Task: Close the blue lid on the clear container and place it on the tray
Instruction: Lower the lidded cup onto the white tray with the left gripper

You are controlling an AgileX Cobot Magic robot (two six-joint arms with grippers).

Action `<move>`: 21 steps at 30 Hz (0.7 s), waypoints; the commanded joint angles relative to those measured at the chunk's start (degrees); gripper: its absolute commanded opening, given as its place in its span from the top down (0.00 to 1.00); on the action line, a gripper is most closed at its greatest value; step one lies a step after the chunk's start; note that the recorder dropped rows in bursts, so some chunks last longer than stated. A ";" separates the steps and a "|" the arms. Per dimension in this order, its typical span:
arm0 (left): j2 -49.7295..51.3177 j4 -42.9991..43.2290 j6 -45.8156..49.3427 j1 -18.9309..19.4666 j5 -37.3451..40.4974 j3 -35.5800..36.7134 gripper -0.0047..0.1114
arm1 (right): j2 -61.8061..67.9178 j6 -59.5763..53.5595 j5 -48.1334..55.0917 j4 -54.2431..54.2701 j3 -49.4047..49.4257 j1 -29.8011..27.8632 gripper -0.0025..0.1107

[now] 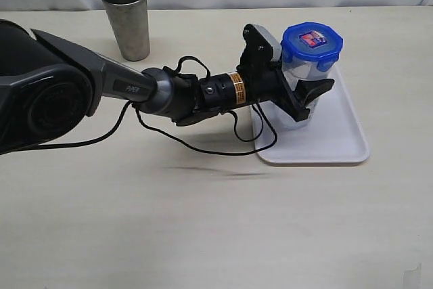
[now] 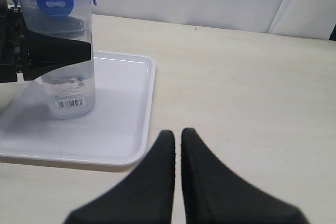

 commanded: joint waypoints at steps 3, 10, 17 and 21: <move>-0.76 -0.55 -0.78 -0.19 -3.77 -0.72 0.96 | -0.29 -0.08 -0.12 0.46 0.08 -0.34 0.94; -0.76 -0.55 -0.78 -0.19 -3.41 -0.72 0.91 | -0.29 -0.08 -0.12 0.46 0.08 -0.34 0.94; -0.76 -0.55 -0.78 -0.19 -2.49 -0.72 0.40 | -0.29 -0.08 -0.12 0.46 0.08 -0.34 0.94; -0.76 -1.09 -0.78 -0.19 1.91 -0.72 0.11 | -0.29 -0.08 -0.12 0.46 0.08 -0.34 0.94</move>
